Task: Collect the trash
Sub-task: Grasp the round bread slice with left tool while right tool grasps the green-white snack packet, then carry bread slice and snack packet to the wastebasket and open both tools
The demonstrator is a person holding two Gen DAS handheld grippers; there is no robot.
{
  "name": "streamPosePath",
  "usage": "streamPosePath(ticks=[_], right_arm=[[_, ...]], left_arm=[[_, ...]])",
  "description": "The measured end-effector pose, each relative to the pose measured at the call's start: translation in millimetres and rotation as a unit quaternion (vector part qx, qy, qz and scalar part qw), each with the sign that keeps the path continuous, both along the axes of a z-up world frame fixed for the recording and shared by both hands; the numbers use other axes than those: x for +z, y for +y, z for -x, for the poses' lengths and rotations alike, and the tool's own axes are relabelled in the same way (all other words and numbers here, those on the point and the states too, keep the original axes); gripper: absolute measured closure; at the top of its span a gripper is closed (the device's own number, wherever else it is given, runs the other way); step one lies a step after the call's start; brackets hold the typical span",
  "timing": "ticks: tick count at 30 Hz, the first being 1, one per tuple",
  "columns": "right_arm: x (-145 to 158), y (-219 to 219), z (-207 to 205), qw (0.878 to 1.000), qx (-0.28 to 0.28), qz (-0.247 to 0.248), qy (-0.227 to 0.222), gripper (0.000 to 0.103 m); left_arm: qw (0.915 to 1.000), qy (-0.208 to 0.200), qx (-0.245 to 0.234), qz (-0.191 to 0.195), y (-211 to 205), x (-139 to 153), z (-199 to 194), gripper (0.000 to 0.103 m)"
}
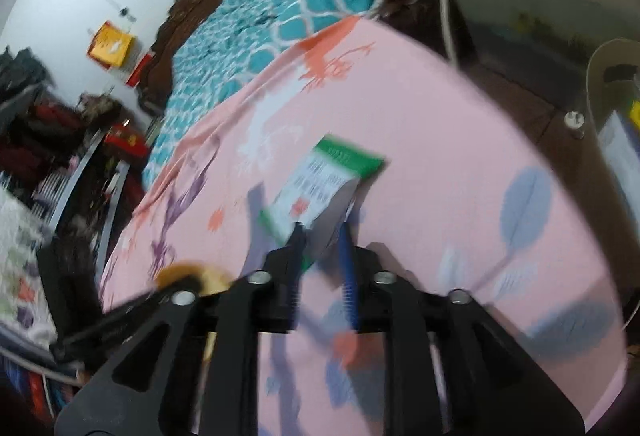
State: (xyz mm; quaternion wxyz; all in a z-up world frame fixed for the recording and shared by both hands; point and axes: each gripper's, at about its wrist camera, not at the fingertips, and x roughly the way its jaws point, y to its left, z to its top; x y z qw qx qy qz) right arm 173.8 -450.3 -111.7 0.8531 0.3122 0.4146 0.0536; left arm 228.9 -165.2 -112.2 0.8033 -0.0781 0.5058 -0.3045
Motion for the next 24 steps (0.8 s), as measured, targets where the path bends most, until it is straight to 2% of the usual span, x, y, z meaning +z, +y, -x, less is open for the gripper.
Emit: streamPosePath(ticks=[1, 2, 4, 7, 10, 11, 12, 13, 14, 16, 18, 20, 24], right_arm=[[1, -7, -7, 1.0, -0.016, 0.004, 0.001, 0.038], [1, -11, -11, 1.0, -0.028, 0.007, -0.003, 0.028], [1, -13, -24, 0.999, -0.03, 0.021, 0.0, 0.028], [-2, -2, -41, 0.999, -0.022, 0.044, 0.008, 0.029], [-1, 34, -54, 0.997, 0.012, 0.08, 0.009, 0.029], [0, 55, -58, 0.993, 0.031, 0.11, 0.009, 0.03], [1, 68, -59, 0.99, 0.045, 0.131, 0.007, 0.033], [0, 82, -60, 0.986, 0.063, 0.153, 0.005, 0.047], [0, 97, -61, 0.98, 0.08, 0.182, 0.003, 0.067], [1, 122, -58, 0.968, 0.116, 0.221, -0.003, 0.081], [2, 130, -49, 0.966, 0.132, 0.221, -0.011, 0.088], [6, 130, -38, 0.968, 0.132, 0.214, -0.024, 0.09], [17, 103, -5, 0.98, 0.096, 0.169, -0.047, 0.091]], left_arm=[[0.9999, -0.002, 0.011, 0.001, 8, 1, -2, 0.096], [0.9998, -0.006, 0.02, 0.001, 16, 2, -4, 0.096], [0.9993, -0.007, 0.036, 0.006, 28, 2, -9, 0.096], [0.9984, 0.014, 0.052, 0.019, 38, -6, -17, 0.096], [0.9979, 0.022, 0.056, 0.025, 42, -9, -20, 0.096], [0.9979, 0.022, 0.056, 0.025, 41, -9, -20, 0.096], [0.9979, 0.021, 0.056, 0.024, 40, -8, -19, 0.096], [0.9979, 0.021, 0.056, 0.024, 39, -8, -19, 0.096], [0.9979, 0.021, 0.056, 0.024, 39, -8, -19, 0.096], [0.9977, 0.022, 0.059, 0.023, 39, -8, -19, 0.096], [0.9976, 0.022, 0.062, 0.022, 40, -6, -18, 0.096], [0.9977, 0.017, 0.062, 0.02, 41, -3, -14, 0.096], [0.9987, 0.011, 0.045, 0.019, 33, 5, -4, 0.096]])
